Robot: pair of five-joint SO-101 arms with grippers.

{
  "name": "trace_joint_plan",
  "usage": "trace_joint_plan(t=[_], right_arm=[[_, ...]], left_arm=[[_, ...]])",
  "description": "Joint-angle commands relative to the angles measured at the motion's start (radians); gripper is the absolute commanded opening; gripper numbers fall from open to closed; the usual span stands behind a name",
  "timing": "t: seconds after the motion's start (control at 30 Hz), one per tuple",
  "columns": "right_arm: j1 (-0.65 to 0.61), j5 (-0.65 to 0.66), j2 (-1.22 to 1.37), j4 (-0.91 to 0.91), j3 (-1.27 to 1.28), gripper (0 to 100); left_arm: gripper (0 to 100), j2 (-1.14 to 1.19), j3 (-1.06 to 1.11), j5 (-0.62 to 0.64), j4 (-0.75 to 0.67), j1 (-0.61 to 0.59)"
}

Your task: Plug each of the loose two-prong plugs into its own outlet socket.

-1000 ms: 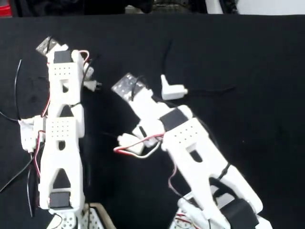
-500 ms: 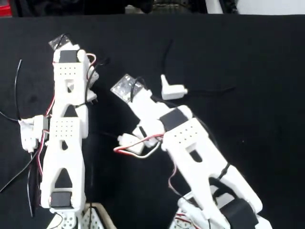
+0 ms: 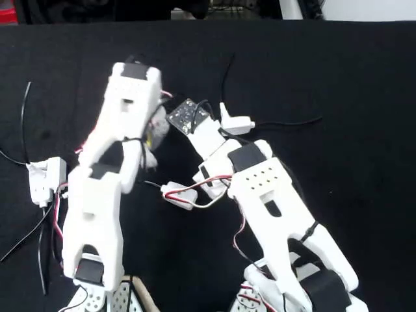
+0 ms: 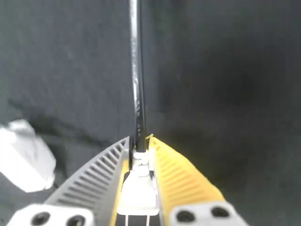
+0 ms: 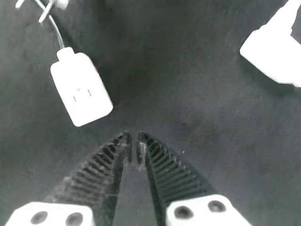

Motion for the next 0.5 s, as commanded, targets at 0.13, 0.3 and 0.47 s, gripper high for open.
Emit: trace_joint_plan(t=[0.13,0.3,0.47], right_arm=[[0.216,0.011,-0.047,0.241,-0.236,3.8],[0.446,0.092,-0.179,0.42,-0.3,3.9],[0.663,0.152,-0.38,0.48,-0.223,3.9]], left_arm=[[3,-0.207,0.249,-0.012,-0.103,0.156],[3,-0.249,0.265,-0.011,-0.098,0.236],[3,-0.285,0.266,-0.014,-0.104,0.383]])
